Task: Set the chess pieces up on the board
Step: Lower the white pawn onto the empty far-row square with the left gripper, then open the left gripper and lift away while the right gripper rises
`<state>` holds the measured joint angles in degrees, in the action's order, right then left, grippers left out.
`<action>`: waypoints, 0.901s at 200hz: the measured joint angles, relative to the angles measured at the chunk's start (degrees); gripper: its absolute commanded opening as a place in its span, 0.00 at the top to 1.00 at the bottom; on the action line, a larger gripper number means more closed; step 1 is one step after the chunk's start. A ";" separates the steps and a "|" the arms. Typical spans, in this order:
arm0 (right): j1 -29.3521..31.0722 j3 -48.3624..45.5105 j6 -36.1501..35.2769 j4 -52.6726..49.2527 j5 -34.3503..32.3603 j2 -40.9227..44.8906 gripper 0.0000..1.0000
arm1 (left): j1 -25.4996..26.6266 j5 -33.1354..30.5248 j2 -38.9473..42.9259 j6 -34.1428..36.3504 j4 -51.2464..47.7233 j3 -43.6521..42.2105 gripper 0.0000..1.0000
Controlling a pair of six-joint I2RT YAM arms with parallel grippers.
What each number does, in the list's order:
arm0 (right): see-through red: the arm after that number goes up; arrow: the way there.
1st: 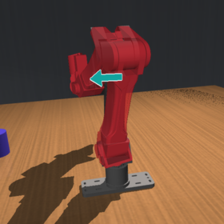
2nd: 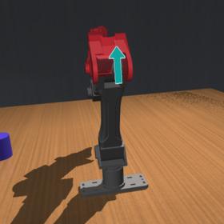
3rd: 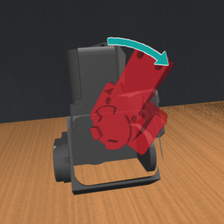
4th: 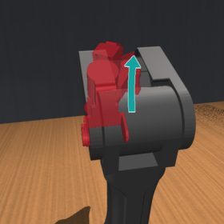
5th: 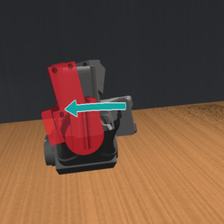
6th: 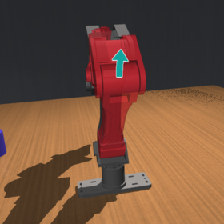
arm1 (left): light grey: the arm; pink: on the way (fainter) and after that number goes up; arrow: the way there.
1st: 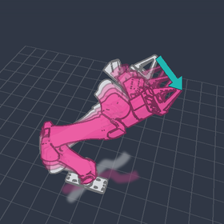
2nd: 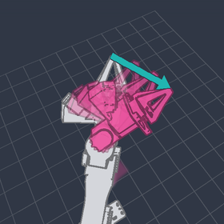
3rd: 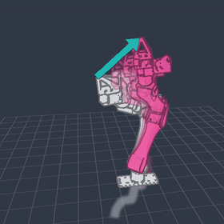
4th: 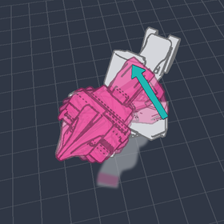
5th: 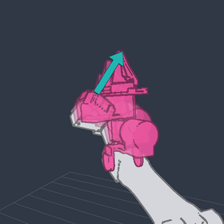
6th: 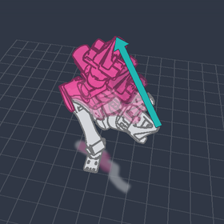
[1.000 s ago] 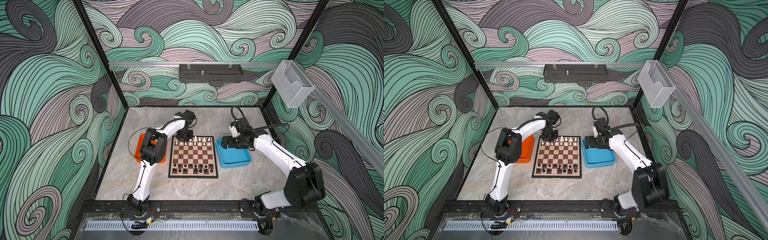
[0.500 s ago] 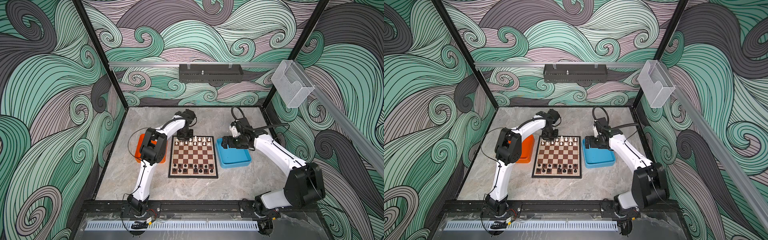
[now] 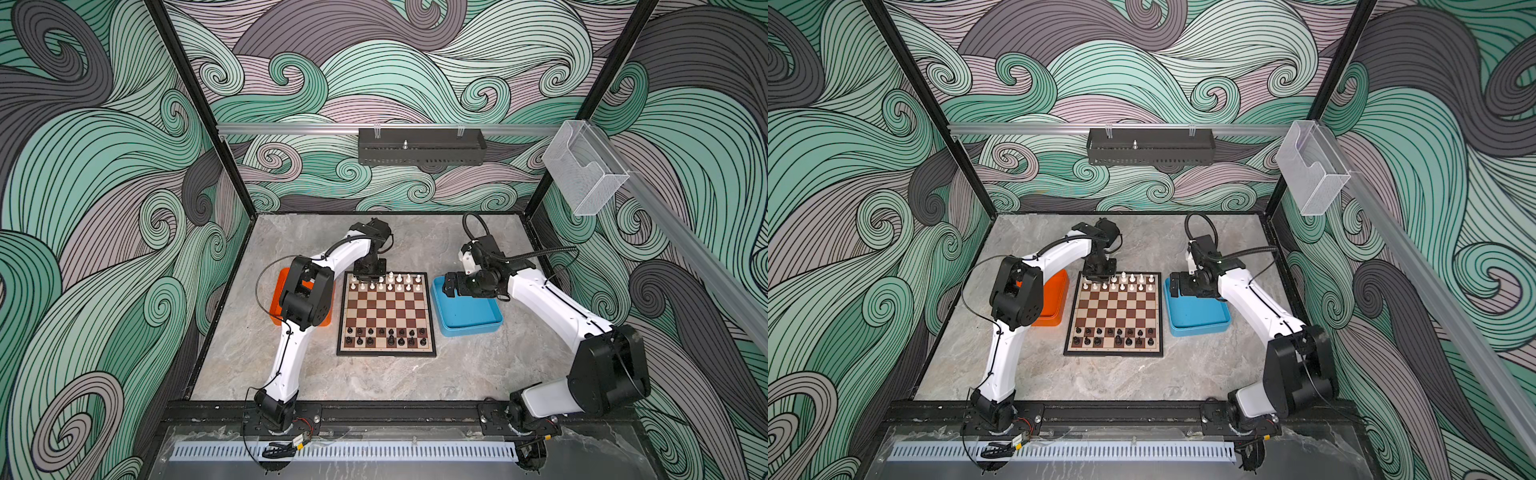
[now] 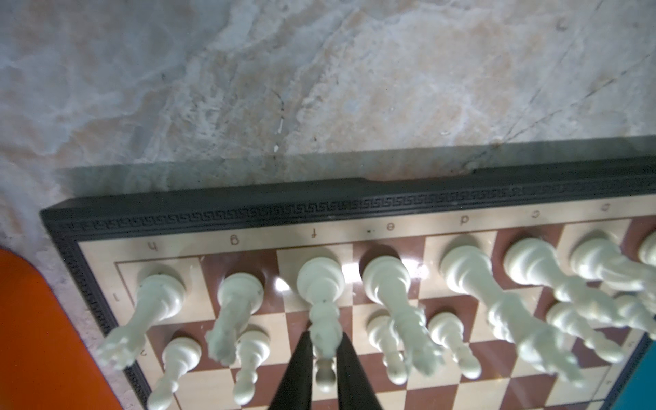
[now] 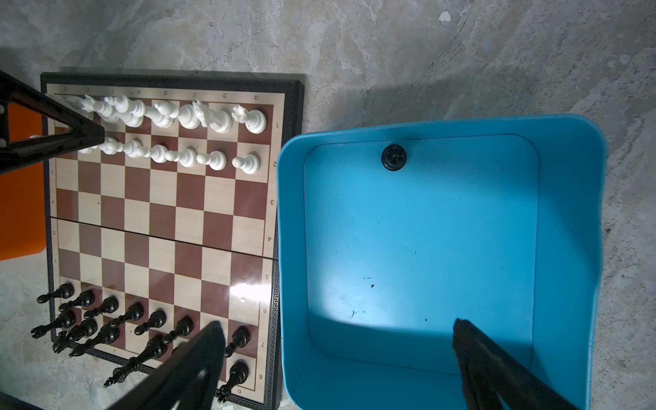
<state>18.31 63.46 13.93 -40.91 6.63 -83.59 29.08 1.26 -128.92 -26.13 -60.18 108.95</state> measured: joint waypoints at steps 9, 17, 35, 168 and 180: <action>0.00 0.00 0.00 0.00 0.00 0.00 0.00 | 0.00 0.00 0.00 0.00 0.00 0.00 0.80; 0.00 0.00 0.00 0.00 0.00 0.00 0.00 | 0.00 0.02 0.00 0.00 0.00 0.00 0.80; 0.00 0.00 -0.02 0.00 0.00 0.00 0.00 | 0.00 0.00 0.00 0.00 0.00 0.00 0.80; 0.00 0.00 0.04 0.00 0.33 0.00 0.00 | 0.00 -0.85 7.23 0.04 -0.68 -2.86 0.71; 0.00 0.04 0.04 -0.07 0.52 0.00 0.00 | 0.00 -1.42 9.07 0.07 -0.79 -3.23 0.68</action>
<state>18.31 63.51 13.98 -40.97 7.16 -83.59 29.08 -0.16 -119.85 -26.06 -60.97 105.71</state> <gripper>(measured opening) 0.998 0.290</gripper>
